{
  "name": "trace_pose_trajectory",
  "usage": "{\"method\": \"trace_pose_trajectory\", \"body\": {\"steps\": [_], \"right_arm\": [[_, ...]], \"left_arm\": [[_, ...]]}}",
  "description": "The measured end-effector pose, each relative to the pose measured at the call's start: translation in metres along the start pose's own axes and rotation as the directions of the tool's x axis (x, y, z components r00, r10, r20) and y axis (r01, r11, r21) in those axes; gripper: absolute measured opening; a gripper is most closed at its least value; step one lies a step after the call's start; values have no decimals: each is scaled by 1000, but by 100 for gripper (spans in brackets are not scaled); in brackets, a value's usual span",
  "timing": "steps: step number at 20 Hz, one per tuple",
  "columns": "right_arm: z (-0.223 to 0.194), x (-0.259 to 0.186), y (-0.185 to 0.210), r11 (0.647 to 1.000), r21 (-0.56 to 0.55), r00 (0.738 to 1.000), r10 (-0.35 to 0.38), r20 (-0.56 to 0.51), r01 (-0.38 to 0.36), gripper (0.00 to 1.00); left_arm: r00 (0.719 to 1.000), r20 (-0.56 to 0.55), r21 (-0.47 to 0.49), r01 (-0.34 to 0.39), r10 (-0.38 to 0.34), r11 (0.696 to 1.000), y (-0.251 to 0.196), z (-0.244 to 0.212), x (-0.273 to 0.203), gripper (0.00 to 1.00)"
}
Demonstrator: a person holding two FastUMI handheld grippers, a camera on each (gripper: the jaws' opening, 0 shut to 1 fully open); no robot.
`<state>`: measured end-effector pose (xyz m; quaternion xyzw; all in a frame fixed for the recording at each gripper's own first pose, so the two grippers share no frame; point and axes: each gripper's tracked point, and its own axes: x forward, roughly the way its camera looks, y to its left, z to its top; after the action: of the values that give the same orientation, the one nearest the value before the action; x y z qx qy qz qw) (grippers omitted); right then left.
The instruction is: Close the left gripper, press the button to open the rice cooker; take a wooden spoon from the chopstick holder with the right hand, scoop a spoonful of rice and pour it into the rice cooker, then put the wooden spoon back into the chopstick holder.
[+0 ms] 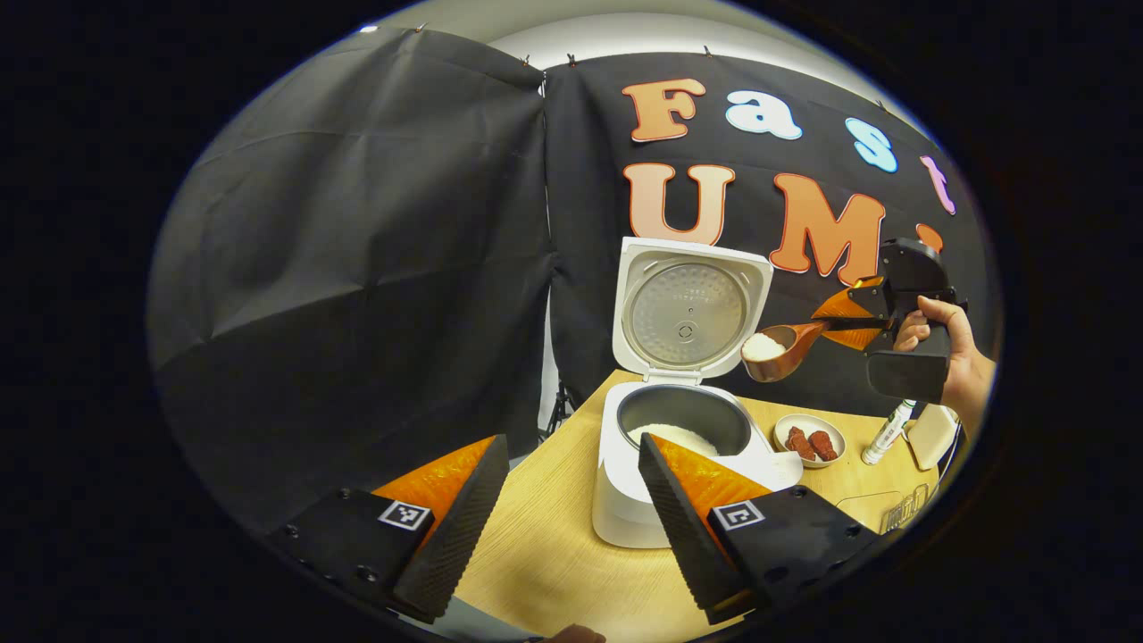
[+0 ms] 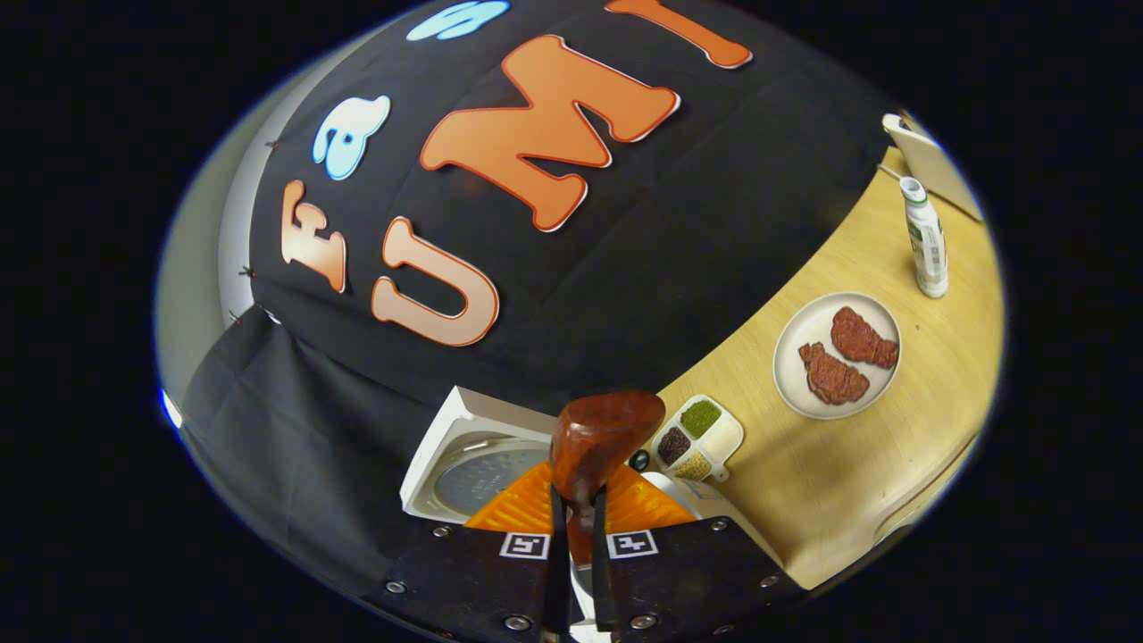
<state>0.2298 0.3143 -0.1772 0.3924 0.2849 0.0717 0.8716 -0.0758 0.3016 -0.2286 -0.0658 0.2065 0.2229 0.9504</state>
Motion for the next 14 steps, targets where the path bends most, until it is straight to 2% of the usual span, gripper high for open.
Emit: {"method": "trace_pose_trajectory", "body": {"steps": [6,10,14], "right_arm": [[-17,20,13,990,-140,1000,-23,-1,23,9],[-23,29,22,950,-308,999,-37,38,47,9],[-26,33,34,915,-402,998,-14,57,35,9]], "left_arm": [[1000,-13,15,-7,7,1000,7,-9,7,99],[999,-37,3,-18,18,1000,16,-17,8,99],[998,-54,-8,-42,42,999,24,-21,11,99]]}}
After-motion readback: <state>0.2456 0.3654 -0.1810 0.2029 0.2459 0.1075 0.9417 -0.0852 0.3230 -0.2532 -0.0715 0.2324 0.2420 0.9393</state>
